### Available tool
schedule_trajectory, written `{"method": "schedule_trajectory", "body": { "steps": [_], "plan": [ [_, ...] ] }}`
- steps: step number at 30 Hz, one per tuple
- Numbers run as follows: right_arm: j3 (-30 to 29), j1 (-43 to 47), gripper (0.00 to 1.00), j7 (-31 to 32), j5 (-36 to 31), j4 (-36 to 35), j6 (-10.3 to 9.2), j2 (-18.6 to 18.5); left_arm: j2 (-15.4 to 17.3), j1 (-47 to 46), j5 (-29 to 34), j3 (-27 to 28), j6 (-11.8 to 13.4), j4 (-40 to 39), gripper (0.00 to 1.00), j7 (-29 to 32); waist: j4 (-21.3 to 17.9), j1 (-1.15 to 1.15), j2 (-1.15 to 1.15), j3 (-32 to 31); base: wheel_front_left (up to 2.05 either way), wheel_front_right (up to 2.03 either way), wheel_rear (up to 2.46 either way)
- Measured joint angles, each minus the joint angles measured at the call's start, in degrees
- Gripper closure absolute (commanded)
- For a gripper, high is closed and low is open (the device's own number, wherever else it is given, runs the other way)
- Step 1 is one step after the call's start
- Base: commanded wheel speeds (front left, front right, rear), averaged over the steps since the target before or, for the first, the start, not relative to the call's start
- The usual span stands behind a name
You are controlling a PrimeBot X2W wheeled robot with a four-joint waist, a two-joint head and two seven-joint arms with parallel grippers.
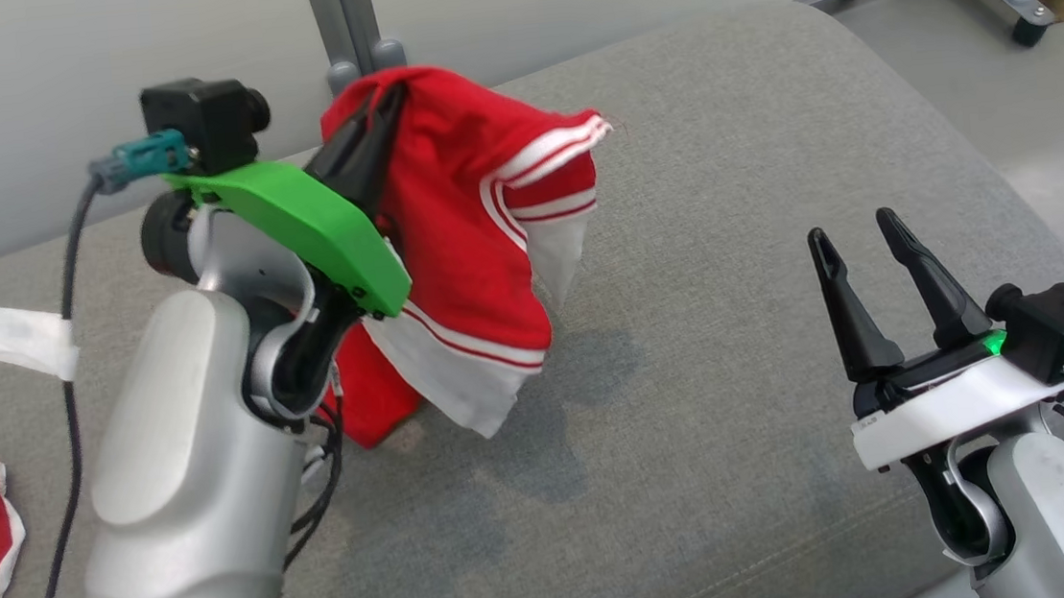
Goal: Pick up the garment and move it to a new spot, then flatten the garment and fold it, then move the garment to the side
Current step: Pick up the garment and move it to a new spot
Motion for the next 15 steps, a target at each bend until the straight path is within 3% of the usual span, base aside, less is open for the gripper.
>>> {"method": "schedule_trajectory", "body": {
  "steps": [4,10,12,15],
  "plan": [
    [-0.73,0.04,0.00,0.00,0.45,-0.90,0.00,-0.02,-2.32,3.59,-2.11,-2.88,0.00,2.61,1.00,1.38,-2.22,0.00,0.00,1.21,0.00,0.00,0.00],
    [0.83,-0.19,0.00,0.00,0.57,-1.13,0.13,1.14,-2.04,4.72,-3.68,-5.04,0.22,7.01,1.00,1.38,-3.77,0.00,0.00,3.61,0.00,0.00,0.00],
    [1.32,-0.44,0.00,0.00,0.57,-1.13,0.23,1.47,-2.04,4.94,-7.58,-5.26,0.18,7.75,0.00,1.48,-4.49,0.00,0.00,4.20,0.00,0.00,0.00],
    [1.32,-0.70,0.00,0.00,0.57,-1.12,0.55,1.49,-1.85,5.08,-9.33,-6.09,0.08,7.97,0.00,0.63,-5.62,0.00,0.00,5.05,0.00,0.00,0.00]
  ]
}}
